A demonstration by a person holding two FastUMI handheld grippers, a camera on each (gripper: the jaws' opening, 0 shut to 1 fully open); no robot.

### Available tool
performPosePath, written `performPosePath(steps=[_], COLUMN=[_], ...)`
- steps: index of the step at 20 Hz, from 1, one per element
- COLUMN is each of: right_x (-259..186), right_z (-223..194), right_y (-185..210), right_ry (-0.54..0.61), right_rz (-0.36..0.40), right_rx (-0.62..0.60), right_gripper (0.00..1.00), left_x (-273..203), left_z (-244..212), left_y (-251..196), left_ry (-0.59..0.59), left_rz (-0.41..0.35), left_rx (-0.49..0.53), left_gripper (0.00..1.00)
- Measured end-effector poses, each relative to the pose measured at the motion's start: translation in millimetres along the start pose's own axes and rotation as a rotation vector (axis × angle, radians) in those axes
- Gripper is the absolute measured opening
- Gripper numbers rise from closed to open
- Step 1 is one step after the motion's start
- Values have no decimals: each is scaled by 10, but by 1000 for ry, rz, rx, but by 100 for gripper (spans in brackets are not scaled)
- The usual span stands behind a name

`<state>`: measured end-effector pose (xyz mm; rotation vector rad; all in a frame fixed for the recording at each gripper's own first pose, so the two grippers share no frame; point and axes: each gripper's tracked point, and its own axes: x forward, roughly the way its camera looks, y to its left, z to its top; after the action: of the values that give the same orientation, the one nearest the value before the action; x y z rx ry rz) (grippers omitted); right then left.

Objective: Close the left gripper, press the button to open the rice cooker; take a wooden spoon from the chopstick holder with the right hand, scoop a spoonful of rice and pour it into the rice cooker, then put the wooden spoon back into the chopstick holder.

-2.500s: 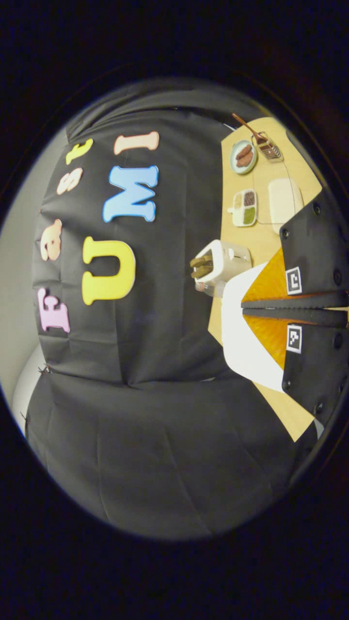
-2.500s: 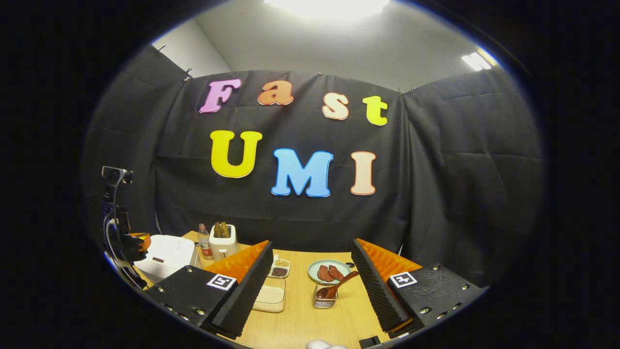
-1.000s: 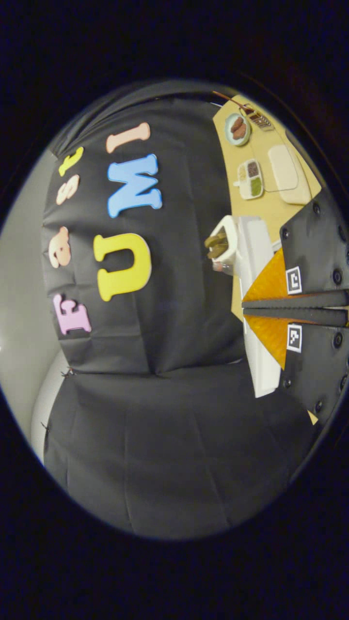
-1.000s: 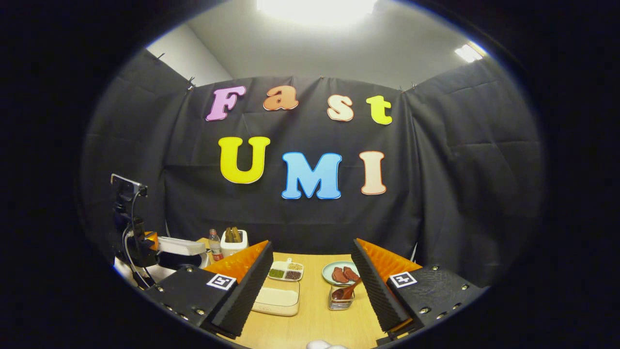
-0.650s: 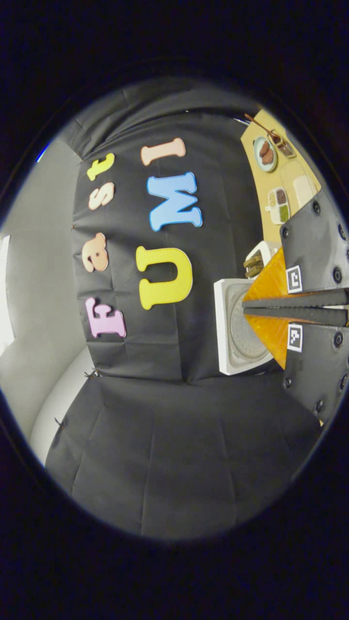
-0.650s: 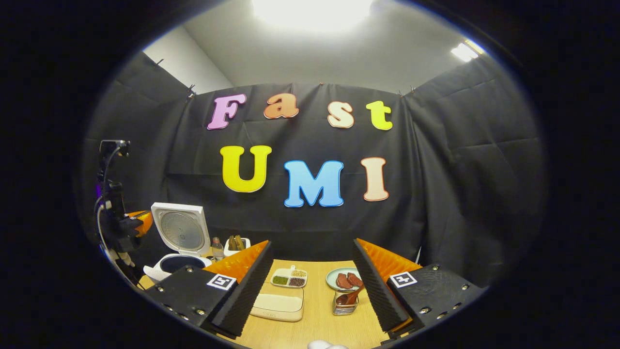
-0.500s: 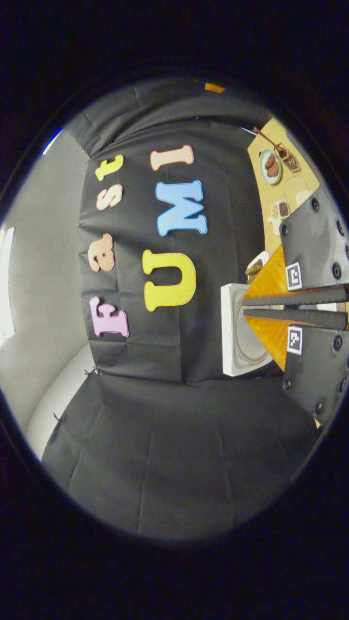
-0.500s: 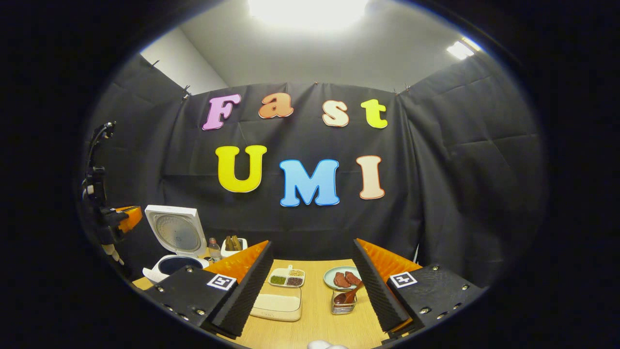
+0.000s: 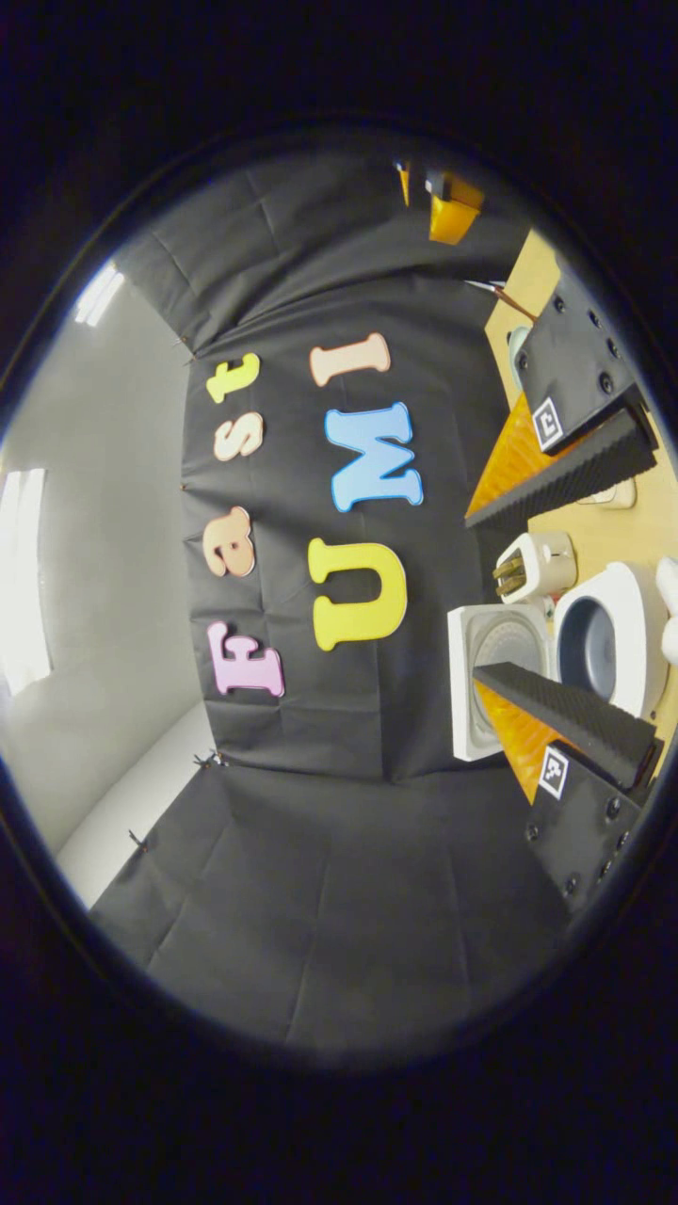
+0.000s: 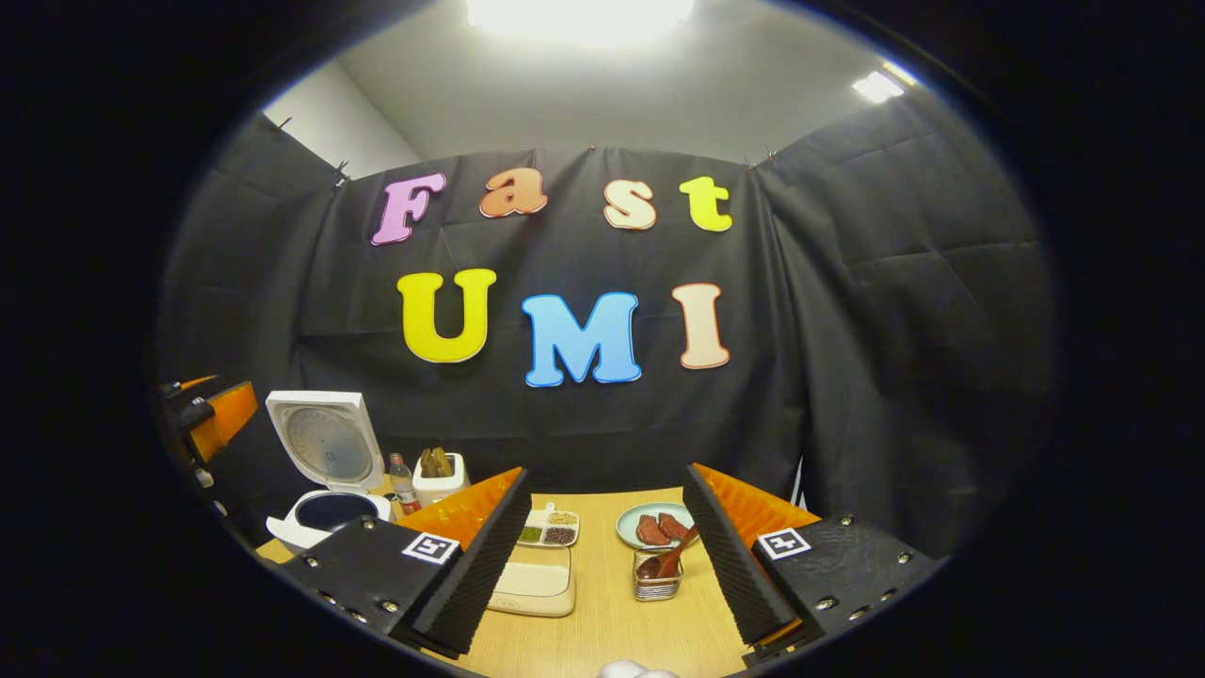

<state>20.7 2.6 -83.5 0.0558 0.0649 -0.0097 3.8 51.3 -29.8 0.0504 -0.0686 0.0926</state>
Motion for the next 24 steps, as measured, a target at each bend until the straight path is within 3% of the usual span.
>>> performPosePath(steps=[7,8,10,16,24], right_x=[333,429,632,1400,2361], right_z=[-682,-802,-1064,-1786,-2505], right_y=[-383,-441,-536,-818,-1091], right_ry=[90,99,129,197,284], right_rz=[-60,-67,-76,-115,-148], right_rx=[41,45,69,130,202], right_gripper=[99,99,99,99,100], left_x=[-42,-13,14,144,304], left_z=[113,99,66,-31,-231], left_y=[-163,-208,-247,-375,-321], left_ry=[-37,-32,-25,-8,35], left_rz=[-18,-21,-23,-6,72], left_rx=[-19,-19,-20,-19,17], left_gripper=[100,95,100,98,100])
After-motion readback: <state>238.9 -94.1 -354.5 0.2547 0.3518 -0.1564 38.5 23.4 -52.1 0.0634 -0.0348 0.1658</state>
